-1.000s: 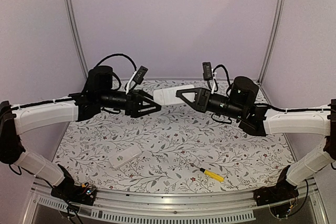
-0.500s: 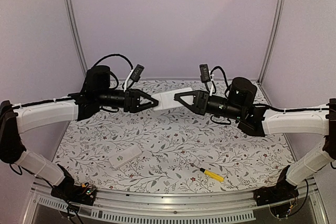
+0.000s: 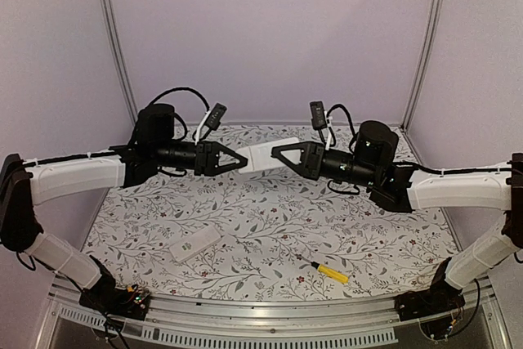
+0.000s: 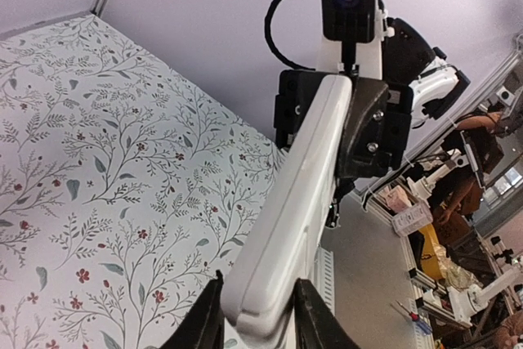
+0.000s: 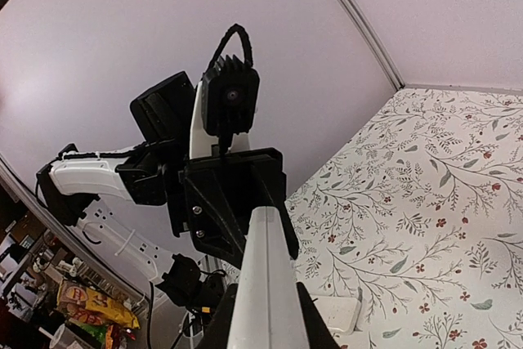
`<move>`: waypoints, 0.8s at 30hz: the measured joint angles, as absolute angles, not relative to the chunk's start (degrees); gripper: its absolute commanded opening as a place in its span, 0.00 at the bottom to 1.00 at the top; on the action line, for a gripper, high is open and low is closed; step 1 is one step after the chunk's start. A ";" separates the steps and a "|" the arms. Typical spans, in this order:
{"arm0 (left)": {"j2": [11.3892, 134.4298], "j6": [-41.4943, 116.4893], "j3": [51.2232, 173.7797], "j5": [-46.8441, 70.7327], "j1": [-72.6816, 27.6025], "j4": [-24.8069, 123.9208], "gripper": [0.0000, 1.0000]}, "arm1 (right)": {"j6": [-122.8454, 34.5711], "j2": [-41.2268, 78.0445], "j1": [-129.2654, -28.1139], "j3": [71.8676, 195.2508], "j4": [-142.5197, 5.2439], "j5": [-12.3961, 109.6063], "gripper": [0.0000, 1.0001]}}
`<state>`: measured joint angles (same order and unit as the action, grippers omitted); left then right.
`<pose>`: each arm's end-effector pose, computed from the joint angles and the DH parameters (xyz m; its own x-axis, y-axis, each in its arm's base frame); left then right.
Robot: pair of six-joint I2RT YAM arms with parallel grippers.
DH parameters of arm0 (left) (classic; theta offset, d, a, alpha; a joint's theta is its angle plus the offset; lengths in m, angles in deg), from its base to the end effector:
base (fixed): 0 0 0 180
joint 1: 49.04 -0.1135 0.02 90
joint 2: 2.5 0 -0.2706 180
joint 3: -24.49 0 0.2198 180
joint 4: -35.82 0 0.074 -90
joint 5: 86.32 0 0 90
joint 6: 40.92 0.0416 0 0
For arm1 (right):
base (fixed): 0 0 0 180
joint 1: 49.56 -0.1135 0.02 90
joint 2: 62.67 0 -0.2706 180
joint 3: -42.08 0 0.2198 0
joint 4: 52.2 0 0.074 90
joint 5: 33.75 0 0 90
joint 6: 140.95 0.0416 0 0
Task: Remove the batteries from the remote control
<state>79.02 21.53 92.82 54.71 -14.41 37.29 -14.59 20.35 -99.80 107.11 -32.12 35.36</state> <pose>0.2211 -0.1920 0.3056 -0.6362 0.0859 -0.7667 0.7693 0.1464 -0.6219 0.1862 0.2470 0.3183 -0.5421 0.2144 -0.8125 -0.7757 0.2440 0.5820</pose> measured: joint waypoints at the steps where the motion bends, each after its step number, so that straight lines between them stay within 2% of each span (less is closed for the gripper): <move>1: 79.04 21.44 92.82 54.69 -14.45 37.31 0.27 | -14.59 20.35 -99.80 107.11 -32.21 35.38 0.00; 12: 79.28 21.40 92.82 55.19 -16.07 37.31 0.26 | -15.03 20.00 -99.80 107.11 -33.08 36.74 0.00; 16: 79.39 21.31 92.82 55.69 -16.20 37.27 0.19 | -15.12 19.91 -99.80 107.09 -33.39 37.18 0.00; 24: 80.40 20.72 92.82 56.65 -16.53 37.05 0.10 | -15.01 18.36 -99.80 105.98 -35.18 41.29 0.00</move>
